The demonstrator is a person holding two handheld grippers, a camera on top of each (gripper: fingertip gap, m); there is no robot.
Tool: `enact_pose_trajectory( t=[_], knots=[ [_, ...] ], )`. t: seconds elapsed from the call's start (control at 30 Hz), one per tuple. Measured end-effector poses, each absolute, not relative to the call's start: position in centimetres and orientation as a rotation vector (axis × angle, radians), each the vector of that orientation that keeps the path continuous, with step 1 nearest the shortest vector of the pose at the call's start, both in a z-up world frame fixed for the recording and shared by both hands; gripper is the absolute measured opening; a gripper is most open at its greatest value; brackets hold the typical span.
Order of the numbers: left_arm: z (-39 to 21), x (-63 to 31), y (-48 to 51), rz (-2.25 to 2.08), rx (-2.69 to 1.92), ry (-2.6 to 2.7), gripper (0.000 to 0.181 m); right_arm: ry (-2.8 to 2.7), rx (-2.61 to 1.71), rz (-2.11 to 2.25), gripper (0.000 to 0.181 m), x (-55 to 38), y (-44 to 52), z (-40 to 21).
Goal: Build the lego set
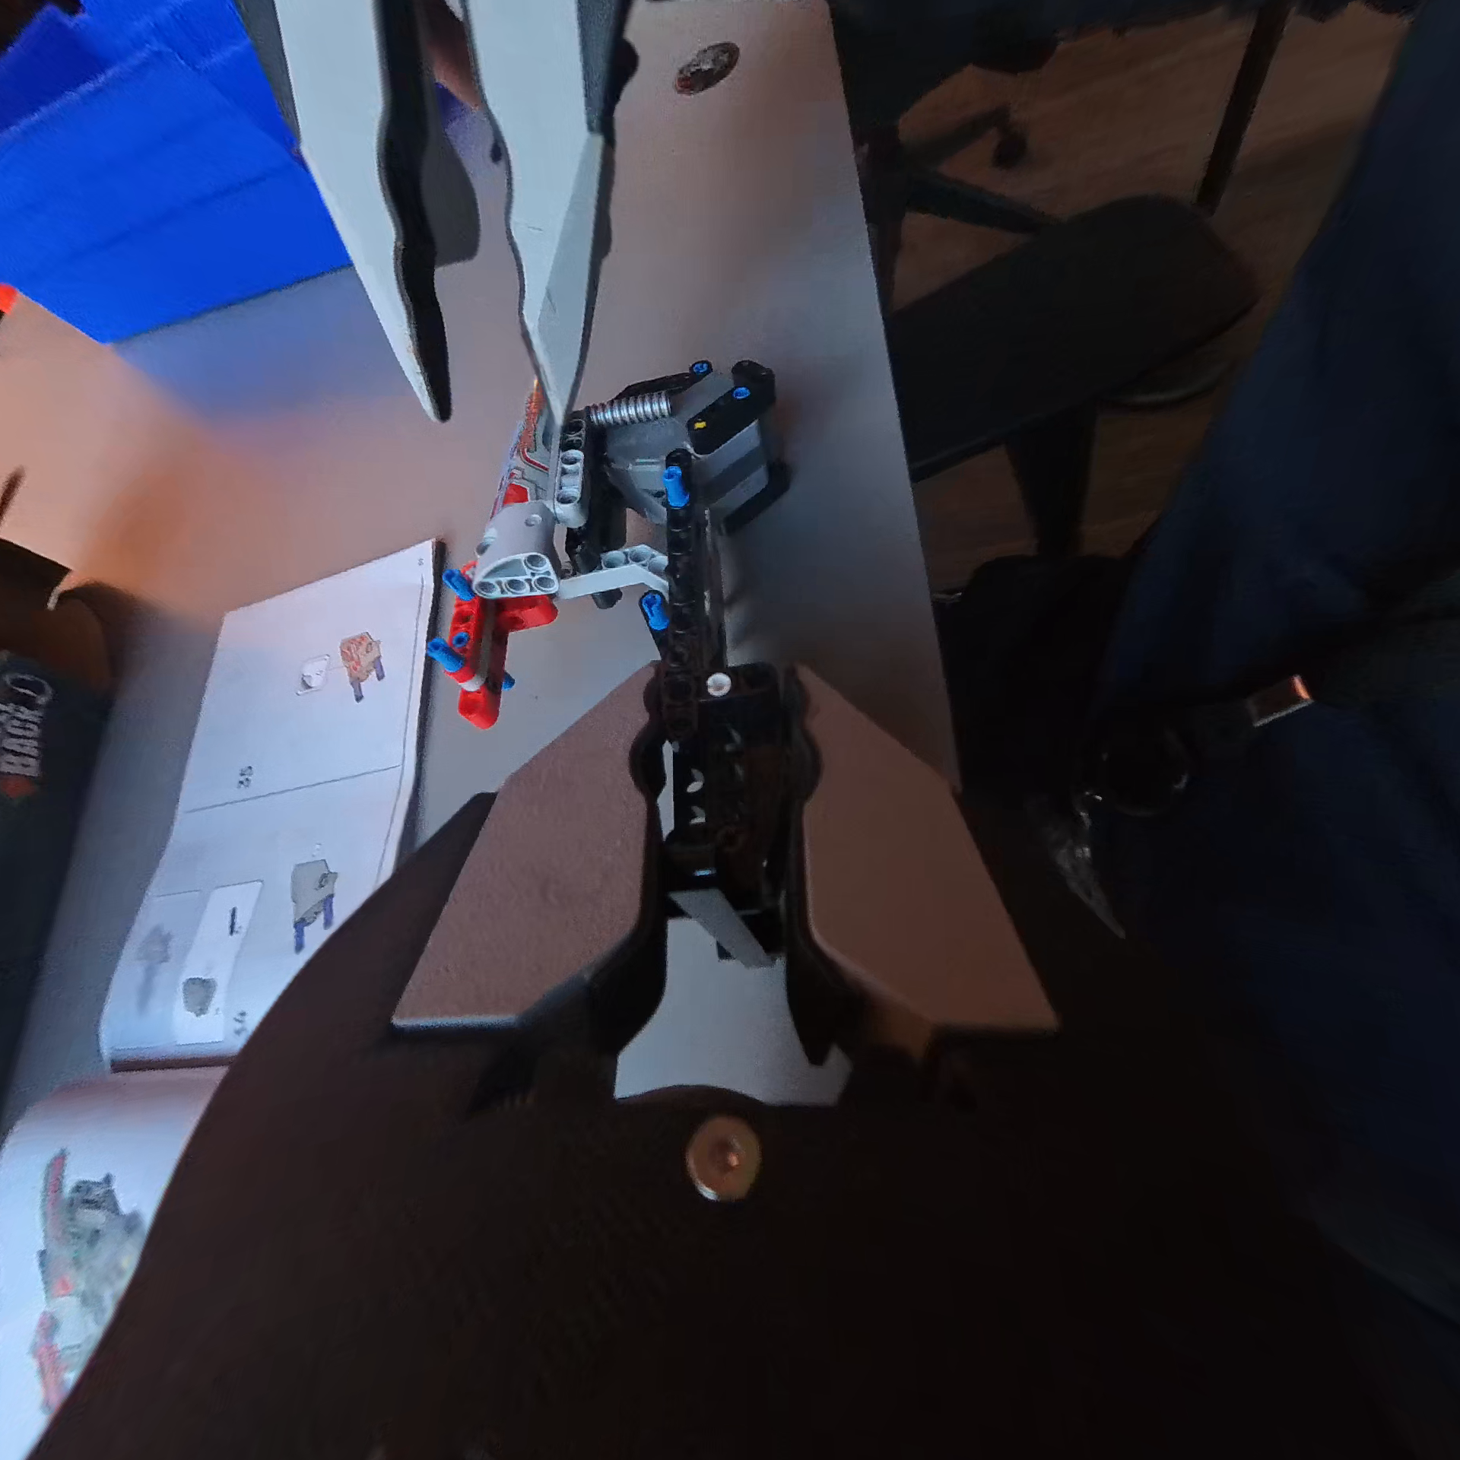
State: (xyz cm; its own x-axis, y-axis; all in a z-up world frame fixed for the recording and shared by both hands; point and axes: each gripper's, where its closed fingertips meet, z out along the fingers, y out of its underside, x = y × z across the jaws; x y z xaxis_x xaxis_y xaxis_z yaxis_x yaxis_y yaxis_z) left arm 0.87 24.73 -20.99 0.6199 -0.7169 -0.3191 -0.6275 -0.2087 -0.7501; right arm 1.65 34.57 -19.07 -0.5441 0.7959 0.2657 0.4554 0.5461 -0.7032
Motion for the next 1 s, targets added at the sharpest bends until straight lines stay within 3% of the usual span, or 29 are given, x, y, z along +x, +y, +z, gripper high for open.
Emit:
enact_pose_trajectory(
  t=[0.13, 0.47, 0.6, 1.0],
  knots=[
    [-21.0, 0.6, 24.8, 0.020, -1.826, 1.157, 0.026, -2.173, -1.062, 1.012, 0.043, 1.7, 34.3, -18.7],
    [-21.4, -1.0, 26.6, 0.713, -1.498, 1.301, 0.023, -2.201, -1.247, 1.649, 0.039, 0.5, 30.9, -16.6],
    [-22.2, -1.7, 27.1, 0.739, -1.519, 1.282, 0.032, -2.213, -1.118, 1.497, 0.009, -0.2, 30.6, -17.0],
    [-15.7, -1.9, 26.3, 0.096, -1.702, 0.814, 0.051, -2.072, -0.686, 0.966, 0.010, -0.7, 28.7, -18.1]
  ],
)
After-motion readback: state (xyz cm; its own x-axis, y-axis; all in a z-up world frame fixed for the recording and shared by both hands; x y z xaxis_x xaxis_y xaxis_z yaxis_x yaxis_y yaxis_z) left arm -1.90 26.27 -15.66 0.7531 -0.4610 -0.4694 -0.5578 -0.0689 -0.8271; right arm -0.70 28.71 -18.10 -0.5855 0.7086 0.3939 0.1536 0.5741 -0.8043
